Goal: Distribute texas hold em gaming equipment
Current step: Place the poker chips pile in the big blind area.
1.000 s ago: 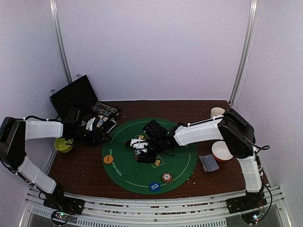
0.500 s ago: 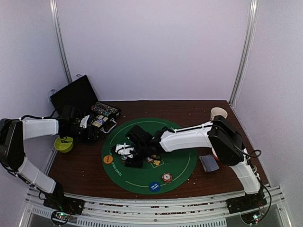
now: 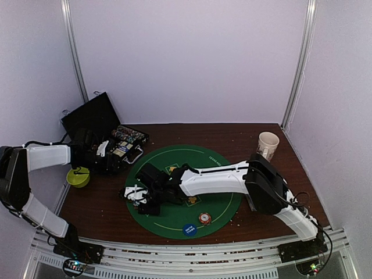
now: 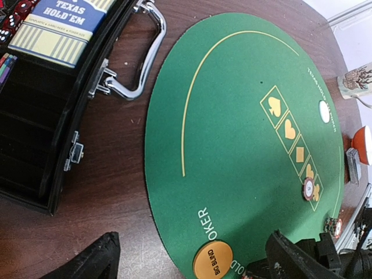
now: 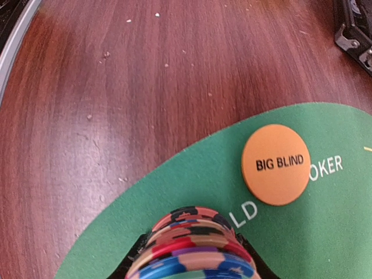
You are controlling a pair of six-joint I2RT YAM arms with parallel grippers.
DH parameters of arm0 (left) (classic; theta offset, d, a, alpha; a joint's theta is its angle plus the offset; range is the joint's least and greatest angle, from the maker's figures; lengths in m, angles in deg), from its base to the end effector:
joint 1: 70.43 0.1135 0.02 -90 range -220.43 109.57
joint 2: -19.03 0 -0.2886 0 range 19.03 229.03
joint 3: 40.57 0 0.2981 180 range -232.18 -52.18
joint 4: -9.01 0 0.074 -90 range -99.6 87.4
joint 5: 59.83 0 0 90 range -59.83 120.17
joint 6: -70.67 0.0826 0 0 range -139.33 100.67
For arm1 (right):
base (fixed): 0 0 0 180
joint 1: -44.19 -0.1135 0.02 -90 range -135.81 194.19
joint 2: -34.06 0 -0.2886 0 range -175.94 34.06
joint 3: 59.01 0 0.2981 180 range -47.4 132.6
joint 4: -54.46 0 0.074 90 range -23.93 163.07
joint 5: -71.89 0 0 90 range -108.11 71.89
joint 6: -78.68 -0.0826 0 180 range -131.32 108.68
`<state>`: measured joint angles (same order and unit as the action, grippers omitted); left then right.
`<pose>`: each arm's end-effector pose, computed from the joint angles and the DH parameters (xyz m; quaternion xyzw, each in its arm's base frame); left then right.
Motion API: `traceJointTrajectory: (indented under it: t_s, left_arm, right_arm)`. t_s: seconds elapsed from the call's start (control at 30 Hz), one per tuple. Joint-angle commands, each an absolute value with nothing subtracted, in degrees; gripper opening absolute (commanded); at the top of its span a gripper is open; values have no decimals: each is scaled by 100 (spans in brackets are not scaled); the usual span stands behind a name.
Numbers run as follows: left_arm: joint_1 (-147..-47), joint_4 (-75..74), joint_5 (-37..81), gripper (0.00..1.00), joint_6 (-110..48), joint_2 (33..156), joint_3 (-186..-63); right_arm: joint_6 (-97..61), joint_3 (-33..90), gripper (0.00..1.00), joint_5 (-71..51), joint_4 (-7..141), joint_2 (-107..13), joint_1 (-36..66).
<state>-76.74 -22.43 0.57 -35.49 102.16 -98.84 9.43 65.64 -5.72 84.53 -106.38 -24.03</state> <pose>0.3303 -0.0776 0.1534 -0.0057 0.9283 -0.2944 0.2272 0.2199 0.5982 0.1052 -0.6745 0.6289 0.2419 0.3017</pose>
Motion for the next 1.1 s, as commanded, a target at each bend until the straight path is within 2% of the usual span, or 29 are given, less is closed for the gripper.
traceJointTrajectory:
  t_s: [0.0,0.3,0.4,0.67,1.07]
  left_arm:
    - [-7602,-2270,81,91,-3410,10070,-10026]
    - [-7572,-2305,85,91,-3342,10050,-10008]
    - [-7562,-2302,82,91,-3333,10041,-10008]
    - [-7553,-2323,99,91,-3297,10031,-10015]
    - [-7537,-2350,115,91,-3287,10041,-10067]
  right_arm:
    - [855,6873,6,-559,9275,-11218,-2720]
    - [852,6882,9,-907,9395,-11398,-2761]
    - [835,7029,12,-955,9405,-11445,-2762]
    - [674,6979,31,-1026,9324,-11474,-2745]
    - [626,6941,39,-1154,9143,-11464,-2619]
